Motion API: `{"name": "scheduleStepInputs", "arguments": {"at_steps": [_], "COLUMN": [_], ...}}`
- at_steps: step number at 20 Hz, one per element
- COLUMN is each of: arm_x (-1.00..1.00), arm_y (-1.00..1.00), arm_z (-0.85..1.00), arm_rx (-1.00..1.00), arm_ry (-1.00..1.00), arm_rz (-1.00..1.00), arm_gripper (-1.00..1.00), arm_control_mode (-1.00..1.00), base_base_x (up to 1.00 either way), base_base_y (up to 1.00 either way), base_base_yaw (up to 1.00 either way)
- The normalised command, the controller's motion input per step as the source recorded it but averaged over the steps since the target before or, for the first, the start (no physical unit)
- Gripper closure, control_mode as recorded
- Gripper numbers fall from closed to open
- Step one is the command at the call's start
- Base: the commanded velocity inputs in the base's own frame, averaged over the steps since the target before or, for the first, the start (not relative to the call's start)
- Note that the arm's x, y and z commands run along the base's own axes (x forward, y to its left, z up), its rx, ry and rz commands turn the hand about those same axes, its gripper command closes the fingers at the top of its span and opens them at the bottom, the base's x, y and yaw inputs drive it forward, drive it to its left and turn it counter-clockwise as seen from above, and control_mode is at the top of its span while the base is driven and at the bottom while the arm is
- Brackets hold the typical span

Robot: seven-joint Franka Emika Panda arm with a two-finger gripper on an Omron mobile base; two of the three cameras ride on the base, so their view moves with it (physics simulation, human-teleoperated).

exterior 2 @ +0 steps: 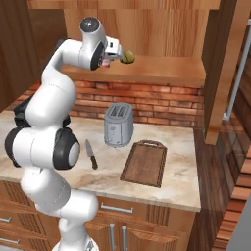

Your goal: Pick the bread, place it on the cutting board, pick the jam, place it on the counter, and close the cabinet.

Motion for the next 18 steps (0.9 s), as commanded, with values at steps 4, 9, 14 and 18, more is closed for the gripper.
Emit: {"name": "scheduleStepInputs", "arguments": {"at_steps": [4, 9, 14, 18], "arm_x": [-0.77, -0.81, -0.86, -0.87], "arm_y": [0.00, 0.00, 0.00, 0.00], "arm_z": [0.00, -0.04, -0.21, -0.39], "arm_rx": [0.00, 0.00, 0.00, 0.00], "arm_ry": [0.00, 0.00, 0.00, 0.00], "arm_rz": [0.00, 0.00, 0.00, 0.00], "arm_gripper": [1.00, 1.00, 1.00, 1.00], "arm_control_mode": [-1.00, -1.00, -1.00, -1.00], "base_base_x": [0.00, 0.00, 0.00, 0.00], "base_base_y": [0.00, 0.00, 0.00, 0.00], "base_base_yaw": [0.00, 0.00, 0.00, 0.00]}}
